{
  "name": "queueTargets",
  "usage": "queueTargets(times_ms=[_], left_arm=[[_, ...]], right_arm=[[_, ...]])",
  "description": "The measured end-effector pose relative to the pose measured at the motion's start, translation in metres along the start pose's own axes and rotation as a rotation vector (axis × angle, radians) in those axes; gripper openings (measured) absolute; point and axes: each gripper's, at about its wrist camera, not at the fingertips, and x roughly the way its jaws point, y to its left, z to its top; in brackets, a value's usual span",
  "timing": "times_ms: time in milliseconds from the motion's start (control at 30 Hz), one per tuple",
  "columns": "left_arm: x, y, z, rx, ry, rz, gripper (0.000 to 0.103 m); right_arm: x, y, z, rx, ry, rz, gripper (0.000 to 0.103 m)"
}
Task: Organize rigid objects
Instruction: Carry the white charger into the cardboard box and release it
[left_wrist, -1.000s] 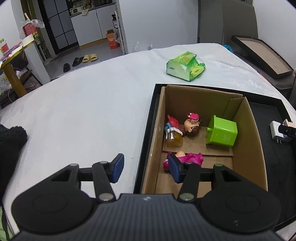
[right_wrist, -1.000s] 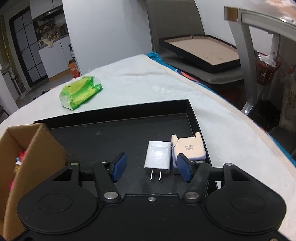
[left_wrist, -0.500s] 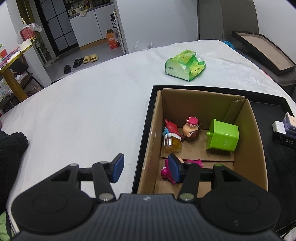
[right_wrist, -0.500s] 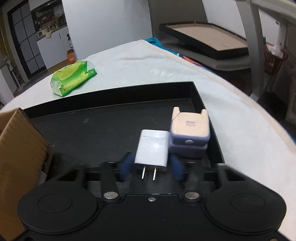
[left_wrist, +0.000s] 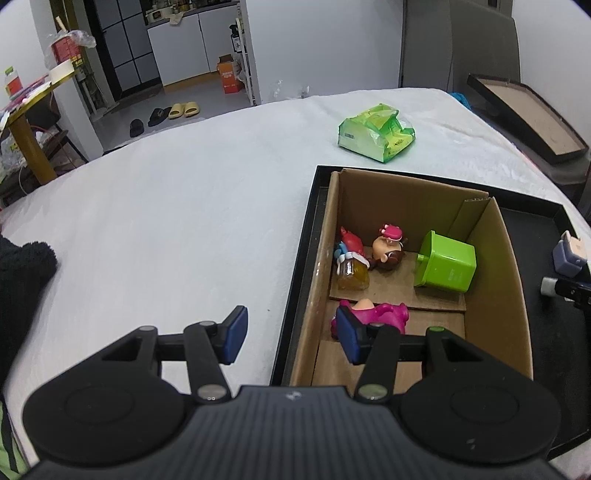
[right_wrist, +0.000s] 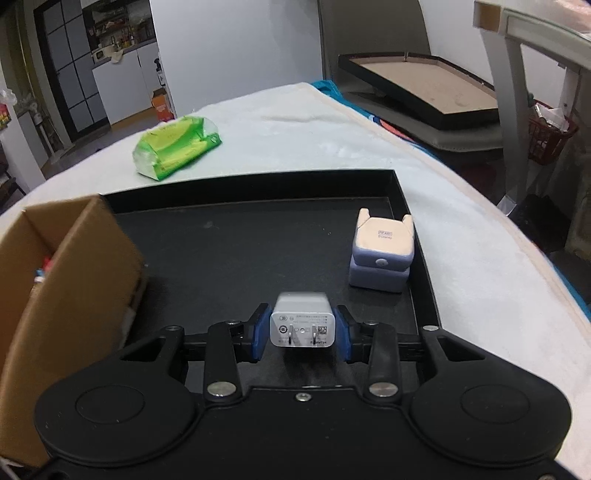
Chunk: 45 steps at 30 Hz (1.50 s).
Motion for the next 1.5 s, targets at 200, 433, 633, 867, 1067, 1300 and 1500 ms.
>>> queueTargets(times_ms=[200,433,633,867,1067,1300,1500], left_arm=[[-0.004,0.007,-0.01,0.01,-0.014,-0.048,0.051],[-0.004,0.019,-0.016,-0.01,-0.033,-0.126,0.051],[-0.002,0.03,-0.022,-0.043,-0.027,-0.176,0.051],[-0.002,0.039,-0.025,-0.074,-0.052,-0.21,0.051],[0.002,0.045,-0.027,-0.093,-0.059,-0.254,0.048],[0.004,0.052,-0.032,-0.107,-0.06,-0.316,0.031],[0.007,0.056,-0.034,-0.109,-0.066,-0.359,0.011]], right_arm=[[-0.034,0.01,0.007,0.004,-0.035,0.017,0.036],[-0.065,0.035,0.009,-0.025,-0.06,0.037,0.036],[-0.094,0.062,0.021,-0.061,-0.102,0.033,0.036],[-0.115,0.095,0.037,-0.091,-0.138,0.052,0.036],[-0.114,0.129,0.04,-0.151,-0.131,0.055,0.036],[-0.109,0.159,0.034,-0.215,-0.114,0.045,0.036],[-0.105,0.173,0.027,-0.237,-0.09,0.034,0.036]])
